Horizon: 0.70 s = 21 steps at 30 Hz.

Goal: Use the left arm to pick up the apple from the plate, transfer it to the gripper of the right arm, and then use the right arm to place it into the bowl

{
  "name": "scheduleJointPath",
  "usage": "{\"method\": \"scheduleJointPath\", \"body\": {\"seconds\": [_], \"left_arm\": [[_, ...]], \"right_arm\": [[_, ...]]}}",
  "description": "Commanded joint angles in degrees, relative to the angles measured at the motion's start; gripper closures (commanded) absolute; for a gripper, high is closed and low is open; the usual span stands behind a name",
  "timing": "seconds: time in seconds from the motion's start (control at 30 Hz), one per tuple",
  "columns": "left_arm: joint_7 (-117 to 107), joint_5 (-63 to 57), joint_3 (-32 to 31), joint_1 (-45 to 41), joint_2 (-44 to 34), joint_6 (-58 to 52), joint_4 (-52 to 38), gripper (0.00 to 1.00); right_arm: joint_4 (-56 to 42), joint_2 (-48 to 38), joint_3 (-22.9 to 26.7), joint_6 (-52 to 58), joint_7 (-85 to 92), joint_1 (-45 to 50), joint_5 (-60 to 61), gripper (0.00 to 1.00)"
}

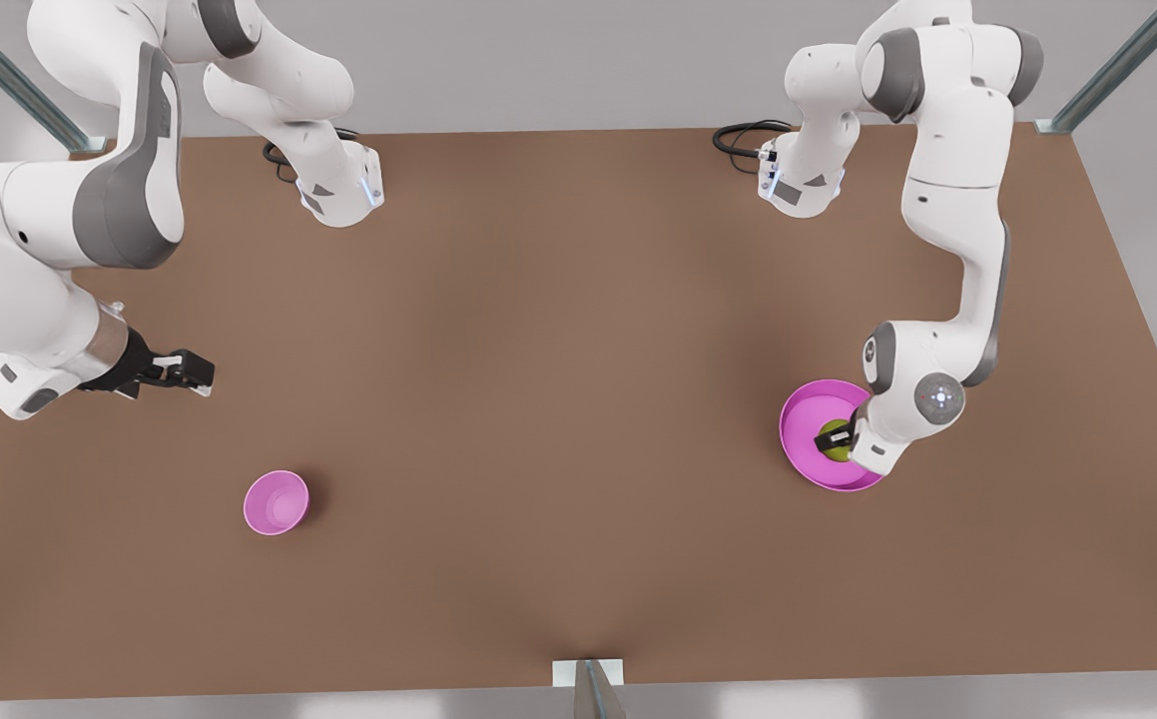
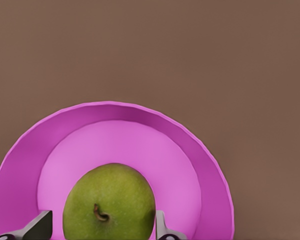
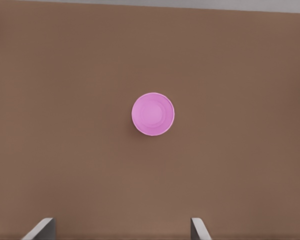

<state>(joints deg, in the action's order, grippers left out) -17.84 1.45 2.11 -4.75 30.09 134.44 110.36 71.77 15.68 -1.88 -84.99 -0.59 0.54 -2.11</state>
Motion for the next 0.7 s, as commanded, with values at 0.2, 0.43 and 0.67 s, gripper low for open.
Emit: {"method": "scheduleJointPath", "body": {"seconds": [0.2,0.43,0.67], "left_arm": [[-2.46,0.75,0.0,0.0,0.76,0.29,0.73,0.0],[-2.37,1.98,-0.09,0.0,2.43,2.14,0.38,0.0],[-2.37,1.98,-0.09,0.0,3.22,3.28,-0.23,0.0]], "right_arm": [[0.47,0.49,0.12,0.53,-0.21,-0.37,0.09,0.0],[0.47,0.93,0.03,0.18,0.06,-0.72,0.09,0.0],[0.47,0.93,-0.05,0.27,0.59,-0.98,0.17,0.0]]}}
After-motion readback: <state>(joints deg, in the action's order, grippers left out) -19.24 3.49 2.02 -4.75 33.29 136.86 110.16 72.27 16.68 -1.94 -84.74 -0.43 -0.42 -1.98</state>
